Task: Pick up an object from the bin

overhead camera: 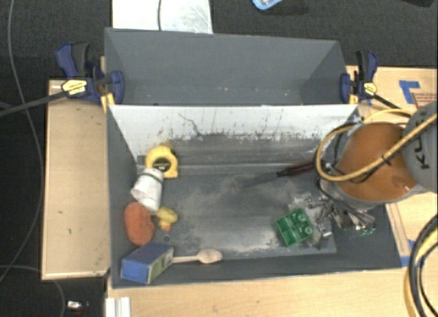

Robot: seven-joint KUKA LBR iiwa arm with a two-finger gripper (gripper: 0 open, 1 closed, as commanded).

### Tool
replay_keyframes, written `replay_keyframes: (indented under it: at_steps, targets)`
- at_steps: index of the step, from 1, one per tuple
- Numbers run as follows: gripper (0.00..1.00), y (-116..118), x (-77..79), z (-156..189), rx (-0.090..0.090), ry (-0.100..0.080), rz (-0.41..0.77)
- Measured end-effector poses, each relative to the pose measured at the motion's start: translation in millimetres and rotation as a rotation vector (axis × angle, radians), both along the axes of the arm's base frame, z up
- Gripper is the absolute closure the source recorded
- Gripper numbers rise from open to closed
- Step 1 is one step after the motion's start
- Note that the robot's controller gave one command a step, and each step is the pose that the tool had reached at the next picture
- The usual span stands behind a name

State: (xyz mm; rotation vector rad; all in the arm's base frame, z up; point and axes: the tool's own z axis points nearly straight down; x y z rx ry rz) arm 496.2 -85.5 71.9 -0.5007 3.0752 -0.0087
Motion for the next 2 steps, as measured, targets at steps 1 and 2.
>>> replay_keyframes:
  at_steps: [1,2]
  targets:
    - [0.0,0.0,0.1,0.1,0.0,0.0,0.001]
    - [1.0,0.1,0.0,0.0,0.0,0.0,0.002]
